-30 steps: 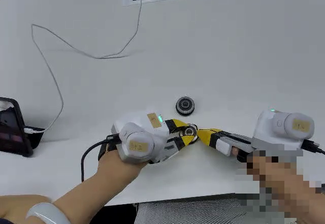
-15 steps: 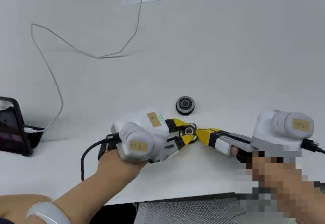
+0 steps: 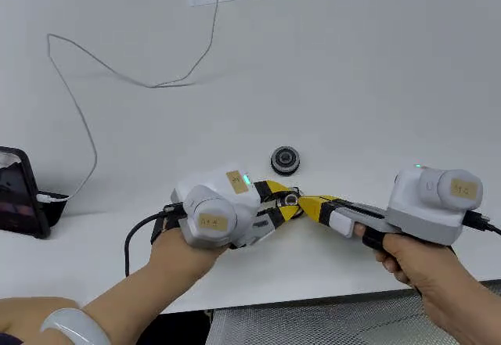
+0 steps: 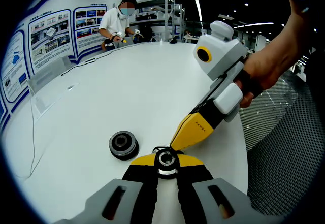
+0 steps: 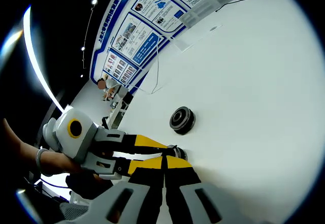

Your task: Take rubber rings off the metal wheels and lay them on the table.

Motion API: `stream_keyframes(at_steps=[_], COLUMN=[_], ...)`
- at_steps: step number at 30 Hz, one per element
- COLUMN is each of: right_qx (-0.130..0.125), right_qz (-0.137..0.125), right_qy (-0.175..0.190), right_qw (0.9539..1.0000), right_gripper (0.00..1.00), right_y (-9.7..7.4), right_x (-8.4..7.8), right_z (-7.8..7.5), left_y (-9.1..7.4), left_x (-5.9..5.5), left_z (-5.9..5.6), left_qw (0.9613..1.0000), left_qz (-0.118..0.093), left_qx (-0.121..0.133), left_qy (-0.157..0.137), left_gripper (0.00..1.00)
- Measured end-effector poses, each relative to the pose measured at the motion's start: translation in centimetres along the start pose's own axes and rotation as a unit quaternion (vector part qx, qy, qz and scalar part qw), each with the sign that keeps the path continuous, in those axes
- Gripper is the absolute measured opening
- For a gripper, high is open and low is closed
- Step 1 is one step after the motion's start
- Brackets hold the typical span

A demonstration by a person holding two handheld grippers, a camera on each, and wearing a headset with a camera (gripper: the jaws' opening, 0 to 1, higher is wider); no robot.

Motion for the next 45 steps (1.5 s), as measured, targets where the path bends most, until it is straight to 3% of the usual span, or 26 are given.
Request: stream_keyframes(at_steps=[23, 31, 45], right_qx=[0.007, 0.01, 0.008], right_qz=[-0.003, -0.012, -0.011], right_qy=[0.001, 0.006, 0.006], right_qw=[1.0, 0.9999, 0.9999], right_gripper=[0.01, 0.01, 0.01], right_y=[-0.1, -0.1, -0.1], right_x=[0.1, 0.5, 0.6], right_z=[0.7, 1.0, 0.8], left_y=[-0.1, -0.8, -1.6], left_x=[0.1, 0.6, 0.9], left_z=[-0.1, 0.1, 0.2], left_qw=[1.0, 0.9998, 0.9997], left_qz=[-0.001, -0.019, -0.023], left_qx=[-0.006, -0.003, 0.004], left_qy=[-0.007, -0.008, -0.009], left_gripper=[0.14, 0.14, 0.17])
Point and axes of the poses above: the centre of the closed fingertips' face, and the gripper's own axes: y roughly forward along the fingers, z roughly to its left, x roughly out of its top, the point moved 1 cm from there along -y, roughly backward along the fingers, and after that the axes turned 7 degrees about -x, right-handed, at the moved point
